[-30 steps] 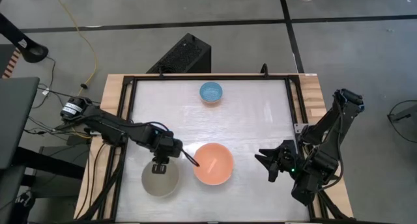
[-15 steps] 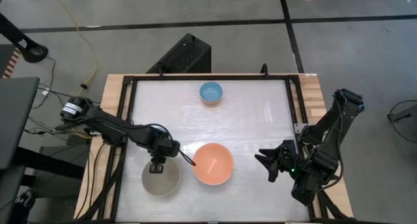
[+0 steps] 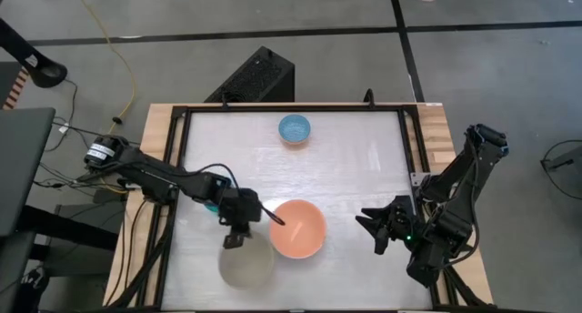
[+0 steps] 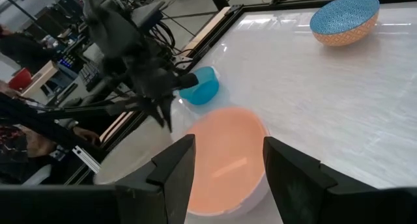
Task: Nest bowls inside each other
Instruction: Stack the gray bowl on top of the orange bowl
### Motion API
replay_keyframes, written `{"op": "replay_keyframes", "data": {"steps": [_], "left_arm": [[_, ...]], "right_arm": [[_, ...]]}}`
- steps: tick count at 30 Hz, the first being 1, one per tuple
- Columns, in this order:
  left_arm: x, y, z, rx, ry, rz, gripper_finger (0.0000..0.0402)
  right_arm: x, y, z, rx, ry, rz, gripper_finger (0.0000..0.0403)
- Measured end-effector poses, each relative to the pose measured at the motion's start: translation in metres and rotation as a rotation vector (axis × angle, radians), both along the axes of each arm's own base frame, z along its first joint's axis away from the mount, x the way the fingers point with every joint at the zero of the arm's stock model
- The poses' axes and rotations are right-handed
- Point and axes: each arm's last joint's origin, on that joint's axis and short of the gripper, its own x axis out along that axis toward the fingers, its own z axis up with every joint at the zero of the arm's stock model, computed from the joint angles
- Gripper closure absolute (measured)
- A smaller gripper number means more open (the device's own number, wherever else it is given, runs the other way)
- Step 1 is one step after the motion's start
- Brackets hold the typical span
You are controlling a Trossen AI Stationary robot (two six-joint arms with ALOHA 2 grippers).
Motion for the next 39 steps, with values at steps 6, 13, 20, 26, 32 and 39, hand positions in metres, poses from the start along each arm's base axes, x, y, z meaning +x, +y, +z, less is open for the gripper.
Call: {"op": "replay_keyframes", "data": {"steps": [6,13,20,26,32,39], "left_arm": [[0.015,-0.001,0.024,-0.166,-0.111,-0.005,0.0401],[0.04,0.026,0.052,-0.369,-0.337,0.266,0.0401],[0.044,0.069,0.049,-0.38,-0.293,0.517,0.0401],[0.042,0.077,0.043,-0.285,-0.122,0.578,0.0401],[0.075,0.072,0.047,-0.165,-0.018,0.519,0.0401],[0.116,0.056,0.04,0.025,0.144,0.37,0.0401]], "right_arm": [[0.0,0.0,0.0,-0.001,0.002,0.002,0.0191],[-0.001,-0.002,-0.001,-0.029,0.021,0.002,0.0191],[-0.002,-0.004,-0.002,-0.055,0.039,0.002,0.0191],[-0.004,-0.005,-0.003,-0.072,0.066,0.008,0.0191],[-0.004,-0.006,-0.004,-0.074,0.091,0.016,0.0191],[-0.006,-0.003,-0.005,-0.041,0.117,0.04,0.0191]]}}
